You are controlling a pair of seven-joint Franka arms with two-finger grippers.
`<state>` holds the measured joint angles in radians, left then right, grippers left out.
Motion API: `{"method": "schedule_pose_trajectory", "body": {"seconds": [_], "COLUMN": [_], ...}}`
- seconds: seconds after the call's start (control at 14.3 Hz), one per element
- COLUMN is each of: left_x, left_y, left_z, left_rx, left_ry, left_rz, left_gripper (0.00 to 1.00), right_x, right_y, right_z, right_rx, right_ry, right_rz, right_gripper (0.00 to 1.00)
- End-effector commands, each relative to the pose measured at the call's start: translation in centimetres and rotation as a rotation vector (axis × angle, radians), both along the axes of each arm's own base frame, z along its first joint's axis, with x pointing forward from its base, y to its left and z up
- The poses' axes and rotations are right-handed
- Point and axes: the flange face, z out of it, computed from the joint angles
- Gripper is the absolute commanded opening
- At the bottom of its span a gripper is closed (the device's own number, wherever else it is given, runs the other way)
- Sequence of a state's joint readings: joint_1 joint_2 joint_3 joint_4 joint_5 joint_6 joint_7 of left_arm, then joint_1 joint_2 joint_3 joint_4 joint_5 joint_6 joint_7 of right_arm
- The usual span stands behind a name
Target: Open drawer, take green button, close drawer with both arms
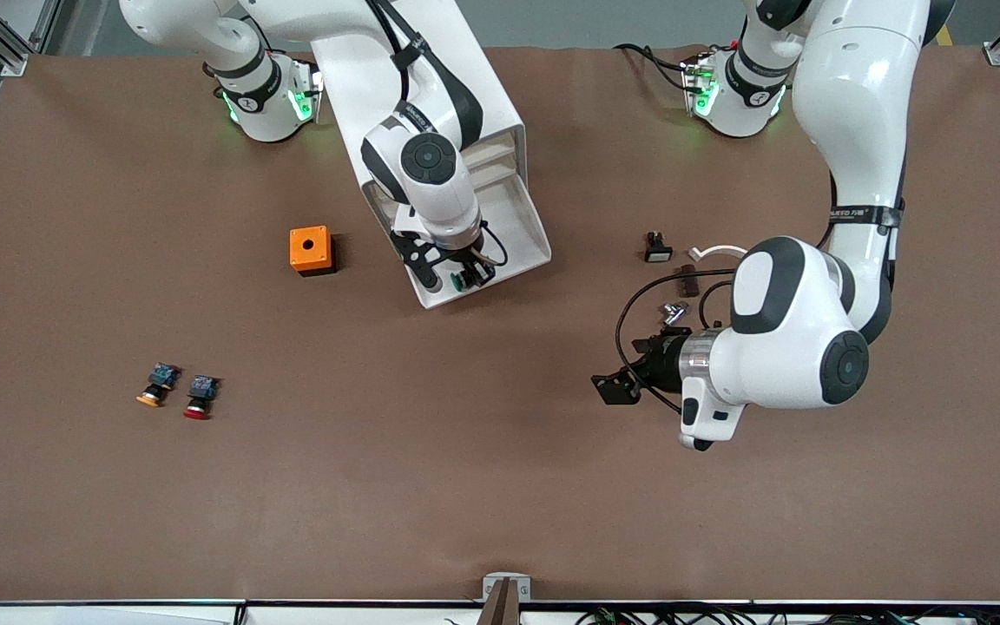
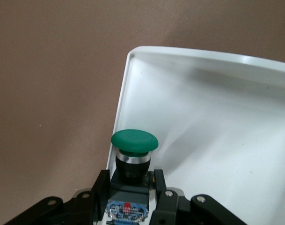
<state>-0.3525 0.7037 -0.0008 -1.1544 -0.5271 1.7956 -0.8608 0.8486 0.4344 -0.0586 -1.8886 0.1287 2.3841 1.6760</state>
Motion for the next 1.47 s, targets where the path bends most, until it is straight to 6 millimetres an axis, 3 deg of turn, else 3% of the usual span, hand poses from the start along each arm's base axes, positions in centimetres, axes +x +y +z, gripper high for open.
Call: {"method": "schedule_pose_trajectory", "body": {"seconds": [0.0,0.14,0.28,0.42,0.63,0.91,1.05,1.12,1.4], "left_x": [-1.4,-2.6,-4.8,-6.3,-6.3,-6.0,-6.1,-5.9,-8.4], "left_y": [-2.1,-4.2,-7.2,-9.3,-9.2,-8.8,-9.2,-9.4,-13.6], "left_z": [1.4,1.3,3.4,4.0,3.5,3.1,2.3,1.0,-3.8], "left_rx": [0.080,0.124,0.245,0.309,0.315,0.347,0.351,0.352,0.345], "left_ry": [-0.082,-0.102,-0.191,-0.234,-0.230,-0.247,-0.242,-0.242,-0.256], "left_rz": [-0.066,-0.113,-0.212,-0.275,-0.279,-0.294,-0.301,-0.301,-0.340], "left_gripper": [0.99,0.99,0.99,0.99,0.99,0.99,0.99,0.99,0.99], "right_x": [-0.1,1.0,4.0,6.5,9.1,12.5,14.1,14.9,17.3], "right_y": [0.1,-0.5,-2.6,-4.8,-8.6,-16.6,-20.5,-22.5,-28.3], "right_z": [0.8,1.9,4.3,6.3,8.0,9.6,9.6,9.5,9.3], "right_rx": [0.014,0.022,0.018,0.004,-0.006,-0.012,-0.012,-0.009,-0.017], "right_ry": [-0.006,-0.015,-0.003,0.014,0.023,0.054,0.062,0.061,0.027], "right_rz": [-0.014,-0.027,-0.050,0.013,0.138,0.291,0.360,0.392,0.564], "right_gripper": [0.00,0.00,0.00,0.00,0.00,0.00,0.00,0.00,0.00]}}
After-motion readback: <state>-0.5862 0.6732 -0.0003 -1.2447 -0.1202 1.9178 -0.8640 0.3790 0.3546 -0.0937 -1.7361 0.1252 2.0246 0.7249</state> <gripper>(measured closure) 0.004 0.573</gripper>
